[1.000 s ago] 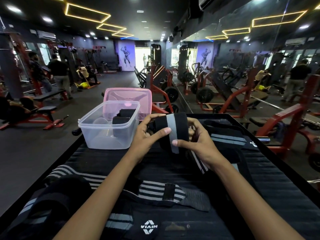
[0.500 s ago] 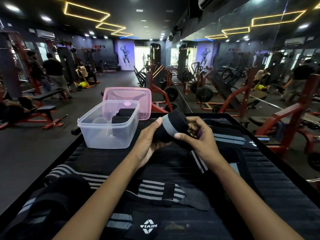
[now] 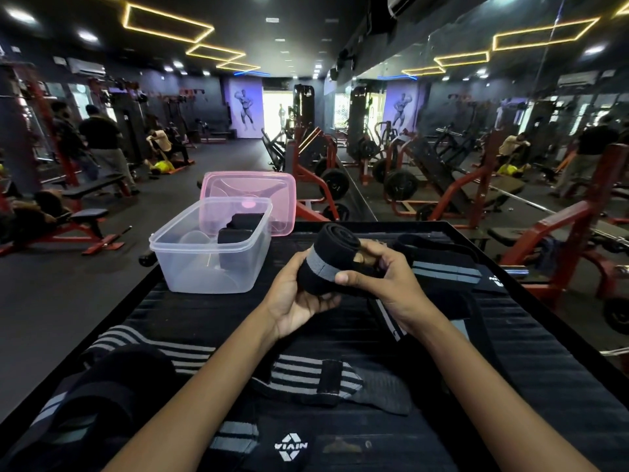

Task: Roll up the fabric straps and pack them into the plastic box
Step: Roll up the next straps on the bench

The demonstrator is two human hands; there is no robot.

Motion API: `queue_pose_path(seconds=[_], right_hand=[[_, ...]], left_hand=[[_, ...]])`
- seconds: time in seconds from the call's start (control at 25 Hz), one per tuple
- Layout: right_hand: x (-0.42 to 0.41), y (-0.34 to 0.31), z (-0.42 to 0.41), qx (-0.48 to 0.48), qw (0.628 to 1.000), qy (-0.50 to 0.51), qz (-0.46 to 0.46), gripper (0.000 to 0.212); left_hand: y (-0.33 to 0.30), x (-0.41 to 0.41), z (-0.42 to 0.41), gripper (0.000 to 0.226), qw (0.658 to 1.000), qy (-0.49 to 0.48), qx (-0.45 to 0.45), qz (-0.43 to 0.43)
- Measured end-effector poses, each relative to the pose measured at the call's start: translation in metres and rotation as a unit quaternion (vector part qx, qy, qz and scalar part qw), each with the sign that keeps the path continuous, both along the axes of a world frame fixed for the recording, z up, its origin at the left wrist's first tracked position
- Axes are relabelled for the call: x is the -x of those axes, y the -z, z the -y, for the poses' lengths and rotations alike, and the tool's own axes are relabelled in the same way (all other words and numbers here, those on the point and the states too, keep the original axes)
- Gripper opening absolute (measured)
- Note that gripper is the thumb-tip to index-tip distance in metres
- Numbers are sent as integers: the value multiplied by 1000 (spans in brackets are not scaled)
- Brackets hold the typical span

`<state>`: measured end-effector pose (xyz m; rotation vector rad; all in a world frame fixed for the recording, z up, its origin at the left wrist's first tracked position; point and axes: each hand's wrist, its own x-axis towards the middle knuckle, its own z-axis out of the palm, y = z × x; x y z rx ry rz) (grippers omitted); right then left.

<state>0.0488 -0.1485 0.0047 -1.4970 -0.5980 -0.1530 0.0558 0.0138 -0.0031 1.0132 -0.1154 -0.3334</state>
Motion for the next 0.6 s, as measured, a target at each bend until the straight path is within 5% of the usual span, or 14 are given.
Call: queue_pose_path(seconds=[0.28,0.48,0.6], right_hand=[[-5,4,1,-16,1000,0,11,41],[1,2,-2,-24,997,-70,-12,40],[1,3,-1,-10,997,-72,-28,36]], left_hand=[[0,7,0,56,984,152,17,-96],[2,10,-4,51,966,240,-12,-96],[2,9,1,61,972,205,-82,-75]])
